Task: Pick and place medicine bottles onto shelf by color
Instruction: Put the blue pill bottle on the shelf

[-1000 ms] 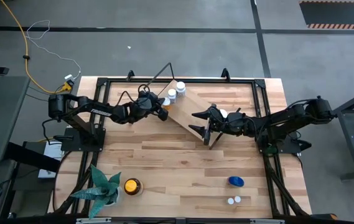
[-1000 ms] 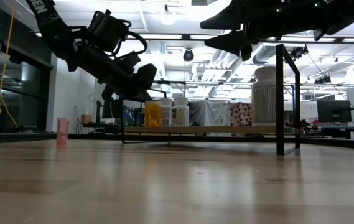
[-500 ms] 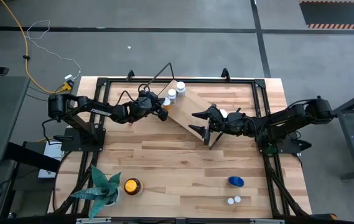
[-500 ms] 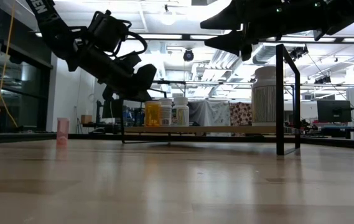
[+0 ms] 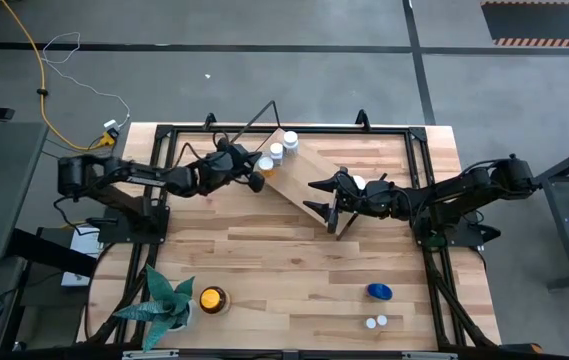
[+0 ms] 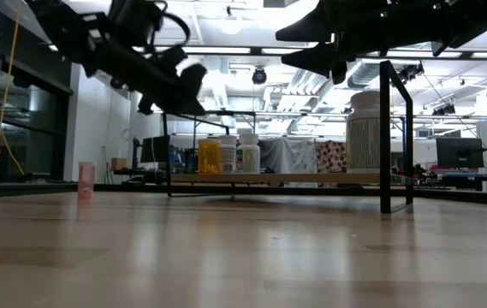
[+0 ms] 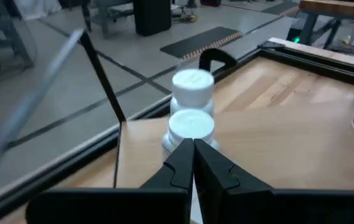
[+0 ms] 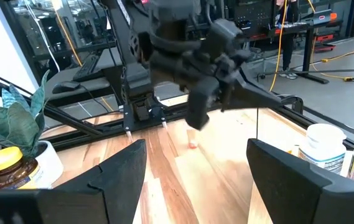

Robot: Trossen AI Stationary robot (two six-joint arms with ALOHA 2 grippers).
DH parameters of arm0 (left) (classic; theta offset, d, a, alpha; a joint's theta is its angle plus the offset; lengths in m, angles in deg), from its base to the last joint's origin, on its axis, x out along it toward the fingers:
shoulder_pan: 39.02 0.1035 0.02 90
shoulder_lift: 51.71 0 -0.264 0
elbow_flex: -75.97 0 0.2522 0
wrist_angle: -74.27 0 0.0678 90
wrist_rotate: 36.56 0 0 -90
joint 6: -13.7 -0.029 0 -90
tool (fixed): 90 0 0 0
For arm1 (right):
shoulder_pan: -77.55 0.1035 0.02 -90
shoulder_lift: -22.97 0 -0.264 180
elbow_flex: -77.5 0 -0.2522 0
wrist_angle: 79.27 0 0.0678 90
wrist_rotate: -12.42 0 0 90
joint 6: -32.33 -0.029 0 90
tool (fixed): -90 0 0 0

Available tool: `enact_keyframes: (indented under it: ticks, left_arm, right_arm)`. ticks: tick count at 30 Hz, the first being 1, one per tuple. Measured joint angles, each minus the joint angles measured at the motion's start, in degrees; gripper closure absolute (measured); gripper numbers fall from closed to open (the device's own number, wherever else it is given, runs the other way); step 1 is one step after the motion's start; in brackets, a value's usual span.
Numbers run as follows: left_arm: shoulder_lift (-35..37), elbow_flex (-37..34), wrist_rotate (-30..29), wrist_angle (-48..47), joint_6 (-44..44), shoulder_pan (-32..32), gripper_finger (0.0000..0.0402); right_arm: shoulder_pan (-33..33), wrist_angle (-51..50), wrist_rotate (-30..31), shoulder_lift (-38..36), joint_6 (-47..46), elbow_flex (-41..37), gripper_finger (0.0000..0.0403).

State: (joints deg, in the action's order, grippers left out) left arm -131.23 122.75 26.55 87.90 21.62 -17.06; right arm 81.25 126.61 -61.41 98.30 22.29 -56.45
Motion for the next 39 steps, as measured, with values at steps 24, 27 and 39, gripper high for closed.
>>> enact_keyframes:
  ticks: [24,27,39]
  left_arm:
    - [33.1,-8.8,10.2,-11.2,-2.1,-16.2,0.0366]
    - [33.8,-8.9,9.8,-12.8,-2.2,-16.5,0.0357]
    - [33.8,-8.9,7.8,-16.1,-2.7,-16.4,0.032]
  right_arm:
    - [3.4,-2.8,-10.1,-0.5,-0.8,6.4,0.0135]
    - [8.2,-20.7,-8.0,-0.7,0.4,13.5,0.0135]
    - [30.9,-98.8,3.7,7.2,-47.9,44.3,0.0135]
